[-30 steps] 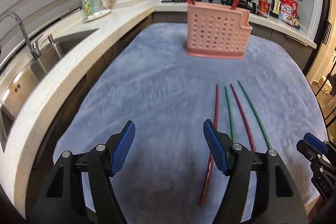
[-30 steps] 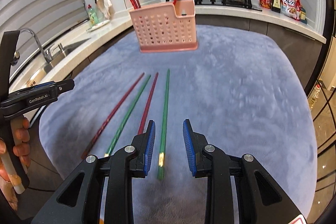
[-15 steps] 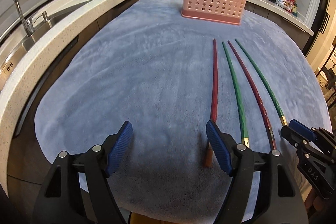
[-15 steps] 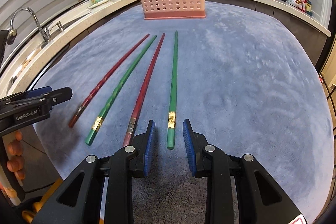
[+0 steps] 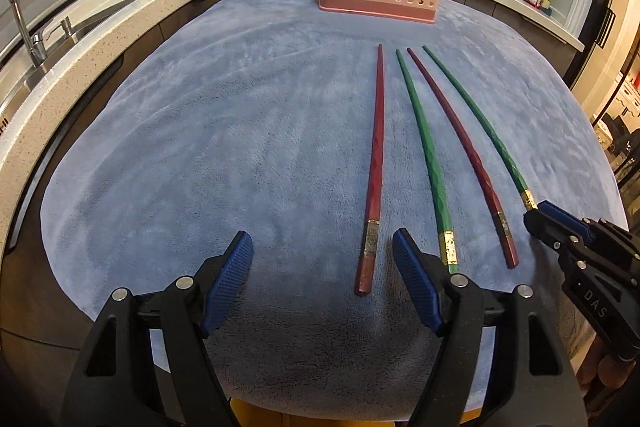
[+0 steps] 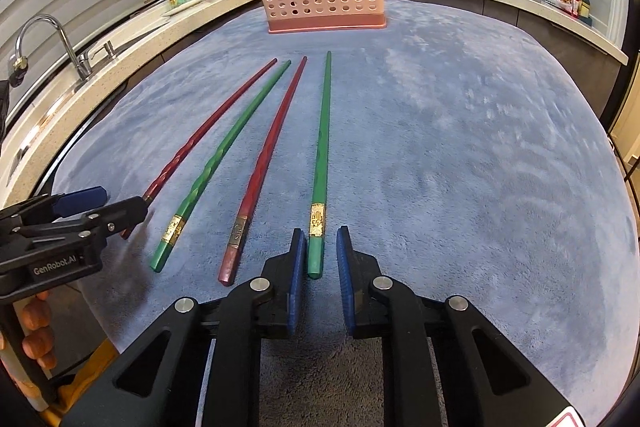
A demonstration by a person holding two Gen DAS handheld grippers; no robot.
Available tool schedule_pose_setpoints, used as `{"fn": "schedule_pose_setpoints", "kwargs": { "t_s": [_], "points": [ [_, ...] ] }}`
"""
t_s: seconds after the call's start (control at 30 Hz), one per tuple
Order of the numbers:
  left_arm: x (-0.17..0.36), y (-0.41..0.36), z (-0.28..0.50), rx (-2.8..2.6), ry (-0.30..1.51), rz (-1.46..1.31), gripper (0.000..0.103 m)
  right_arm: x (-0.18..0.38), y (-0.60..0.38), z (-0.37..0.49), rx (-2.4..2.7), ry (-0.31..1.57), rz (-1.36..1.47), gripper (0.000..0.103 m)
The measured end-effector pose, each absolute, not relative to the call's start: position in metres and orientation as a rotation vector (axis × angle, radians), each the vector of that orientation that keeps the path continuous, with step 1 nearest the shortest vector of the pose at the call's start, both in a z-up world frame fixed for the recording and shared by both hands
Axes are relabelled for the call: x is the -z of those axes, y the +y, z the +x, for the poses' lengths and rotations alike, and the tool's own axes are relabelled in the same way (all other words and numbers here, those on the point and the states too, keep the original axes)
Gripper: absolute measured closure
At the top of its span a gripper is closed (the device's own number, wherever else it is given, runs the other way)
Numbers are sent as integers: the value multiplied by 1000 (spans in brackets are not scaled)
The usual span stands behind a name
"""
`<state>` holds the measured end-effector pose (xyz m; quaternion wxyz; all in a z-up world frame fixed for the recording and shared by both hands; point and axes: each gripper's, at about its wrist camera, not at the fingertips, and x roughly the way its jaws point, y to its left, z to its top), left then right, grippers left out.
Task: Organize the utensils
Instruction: 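Grasp a dark red chopstick with the left tool while the right tool grasps a green chopstick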
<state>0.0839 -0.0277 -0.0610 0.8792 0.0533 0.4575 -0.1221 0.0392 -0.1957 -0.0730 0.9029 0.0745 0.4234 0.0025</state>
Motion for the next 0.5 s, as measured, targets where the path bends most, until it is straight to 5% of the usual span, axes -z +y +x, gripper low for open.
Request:
{"fn": "schedule_pose_setpoints", "kwargs": {
  "t_s": [0.27, 0.43, 0.5],
  "points": [
    [64, -31, 84, 264, 948, 141, 55, 73, -197, 39, -6, 872, 160, 88],
    [63, -35, 82, 278, 939, 147, 89, 73, -197, 38, -7, 869, 164, 88],
    [63, -36, 81, 283, 938, 149, 91, 73, -197, 38, -7, 870, 166, 88]
  ]
}}
